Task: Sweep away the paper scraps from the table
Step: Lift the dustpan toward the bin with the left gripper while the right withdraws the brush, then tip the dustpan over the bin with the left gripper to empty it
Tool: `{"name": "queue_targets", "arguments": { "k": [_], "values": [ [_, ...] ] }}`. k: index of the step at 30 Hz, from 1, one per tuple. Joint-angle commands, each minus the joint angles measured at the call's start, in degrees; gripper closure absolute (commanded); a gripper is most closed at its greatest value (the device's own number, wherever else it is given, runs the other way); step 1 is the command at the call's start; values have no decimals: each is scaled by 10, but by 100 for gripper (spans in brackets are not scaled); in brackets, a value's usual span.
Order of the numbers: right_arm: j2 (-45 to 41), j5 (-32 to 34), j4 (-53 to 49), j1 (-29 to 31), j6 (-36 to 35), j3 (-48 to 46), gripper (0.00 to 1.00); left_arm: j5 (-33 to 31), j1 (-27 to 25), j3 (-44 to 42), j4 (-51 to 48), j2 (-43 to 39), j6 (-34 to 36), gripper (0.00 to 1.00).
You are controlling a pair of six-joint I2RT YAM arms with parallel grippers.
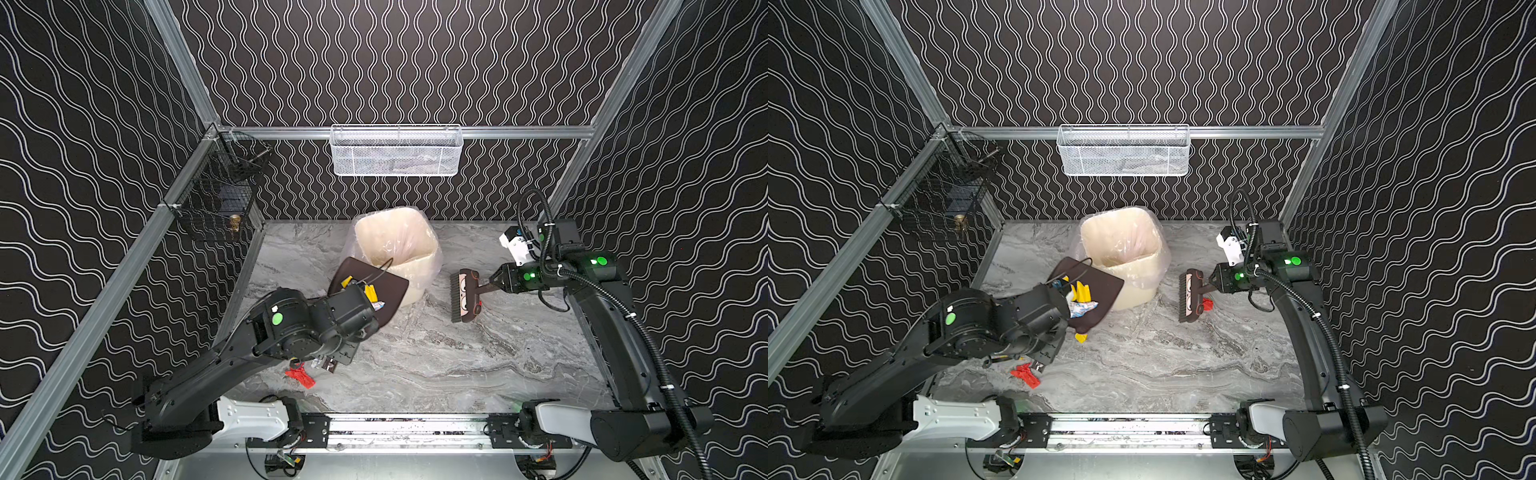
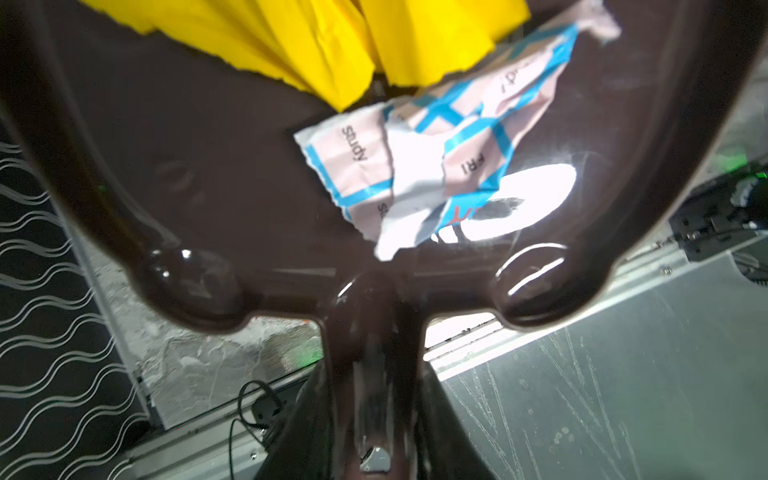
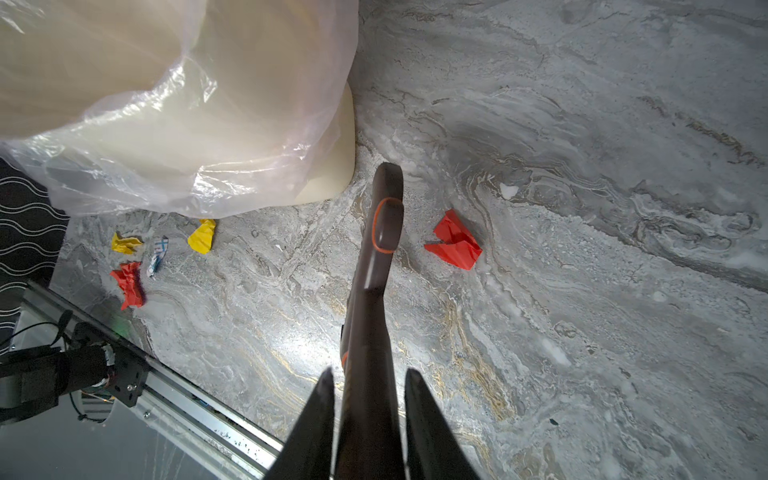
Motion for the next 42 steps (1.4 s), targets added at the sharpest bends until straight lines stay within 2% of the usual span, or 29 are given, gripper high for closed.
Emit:
{"name": "queue_targets", "arguments": {
  "k": [1,6,13,17,22,28,38,42],
  "values": [
    [-3,-15,17,-2,7,7,100,-13,49,21,-46,4,25,100],
    [-15,-24,14,-3,20,2,100,13,172,43,-37,17,102,100],
    [-32,-29,0,-3,26,-13,100,66,330,119,-28,87,223,100],
    [-36,-31,-3,-3,30,-18,100,76,383,179,-35,144,275,100],
    [-47,-24,-9,-3,31,-32,100,56,387,259,-47,216,310,100],
    [-61,-10,-21,-3,28,-46,100,28,385,308,-46,269,326,100],
    [-68,-6,-42,-4,33,-53,100,-73,324,362,-47,335,351,100],
    [-70,-6,-50,-3,36,-45,100,-147,301,386,-47,362,367,100]
  ]
}}
